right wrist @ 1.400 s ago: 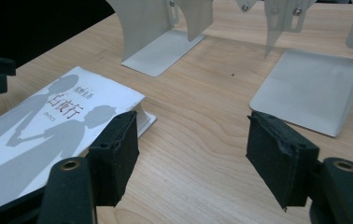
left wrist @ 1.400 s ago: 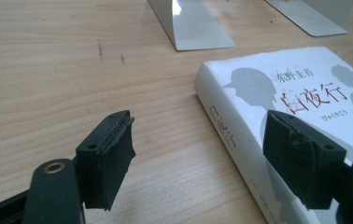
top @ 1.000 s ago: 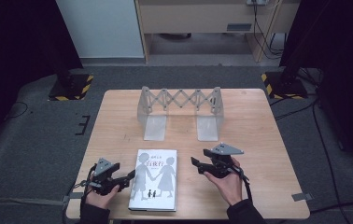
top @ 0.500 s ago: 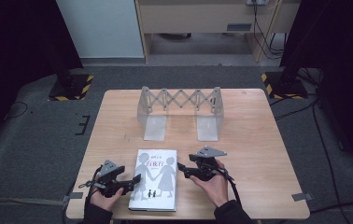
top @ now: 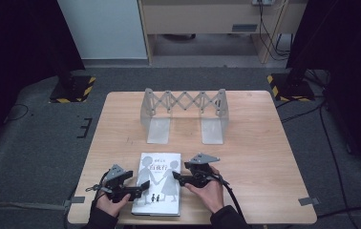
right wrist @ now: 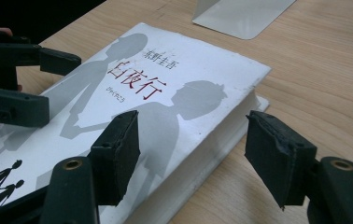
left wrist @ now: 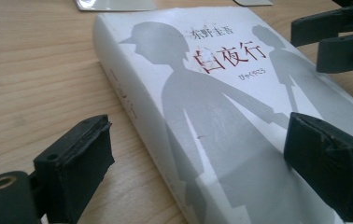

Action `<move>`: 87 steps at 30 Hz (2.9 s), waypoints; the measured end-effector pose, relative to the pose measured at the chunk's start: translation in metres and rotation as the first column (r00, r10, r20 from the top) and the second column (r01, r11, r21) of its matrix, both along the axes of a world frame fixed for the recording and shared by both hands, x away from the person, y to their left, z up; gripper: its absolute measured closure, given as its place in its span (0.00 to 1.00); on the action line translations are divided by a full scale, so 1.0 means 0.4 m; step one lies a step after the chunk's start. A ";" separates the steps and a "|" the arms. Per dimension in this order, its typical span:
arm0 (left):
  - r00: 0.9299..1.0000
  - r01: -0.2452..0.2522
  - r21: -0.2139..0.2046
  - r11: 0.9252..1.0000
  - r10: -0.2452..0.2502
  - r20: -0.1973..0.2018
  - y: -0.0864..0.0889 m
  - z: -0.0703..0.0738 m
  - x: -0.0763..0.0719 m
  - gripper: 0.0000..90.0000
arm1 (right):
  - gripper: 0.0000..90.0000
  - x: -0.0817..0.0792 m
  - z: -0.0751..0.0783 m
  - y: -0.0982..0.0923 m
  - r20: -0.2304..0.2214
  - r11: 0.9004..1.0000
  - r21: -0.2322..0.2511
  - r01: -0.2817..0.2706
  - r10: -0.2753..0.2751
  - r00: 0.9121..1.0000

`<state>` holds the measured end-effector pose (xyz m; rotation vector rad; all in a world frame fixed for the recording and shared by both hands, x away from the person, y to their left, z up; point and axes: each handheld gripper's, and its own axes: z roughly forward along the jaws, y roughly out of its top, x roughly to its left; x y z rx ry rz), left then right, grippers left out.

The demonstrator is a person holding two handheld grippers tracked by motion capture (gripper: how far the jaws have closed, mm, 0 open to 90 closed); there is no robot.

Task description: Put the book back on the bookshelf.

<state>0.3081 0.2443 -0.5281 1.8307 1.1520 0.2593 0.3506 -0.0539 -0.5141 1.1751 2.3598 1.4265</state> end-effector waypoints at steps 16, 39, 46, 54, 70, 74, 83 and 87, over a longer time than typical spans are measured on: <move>0.995 0.040 -0.104 0.994 -0.050 -0.092 -0.021 -0.027 0.013 0.00 | 0.35 0.001 -0.026 0.028 -0.027 0.999 0.040 0.004 -0.003 1.000; 0.998 0.007 -0.118 0.993 -0.015 -0.066 0.013 -0.008 0.010 0.22 | 0.30 0.008 -0.036 0.043 -0.050 0.997 0.081 0.007 -0.003 0.999; 1.000 0.017 -0.044 0.999 -0.017 0.002 0.021 0.020 0.001 0.34 | 0.34 0.002 -0.012 0.042 0.002 0.995 0.096 -0.005 0.004 1.000; 1.000 0.006 -0.056 0.998 -0.006 -0.003 0.048 0.024 -0.003 0.40 | 0.35 0.006 0.018 0.052 0.021 0.987 0.159 -0.022 0.019 1.000; 0.999 0.038 -0.120 0.992 -0.040 -0.015 0.037 0.020 -0.005 0.40 | 0.33 0.011 0.037 0.055 0.019 0.983 0.180 -0.030 0.027 0.999; 0.998 0.056 -0.101 0.993 -0.058 -0.008 0.036 0.024 -0.004 0.35 | 0.33 0.014 0.046 0.049 0.029 0.983 0.183 -0.024 0.019 0.999; 0.999 0.047 -0.099 0.994 -0.049 -0.008 0.038 0.024 -0.004 0.31 | 0.29 0.012 0.058 0.064 0.048 0.986 0.162 -0.047 0.040 0.998; 0.999 0.050 -0.093 0.994 -0.052 -0.015 0.035 0.021 -0.003 0.31 | 0.28 0.006 0.045 0.062 0.063 0.995 0.083 -0.055 0.050 0.997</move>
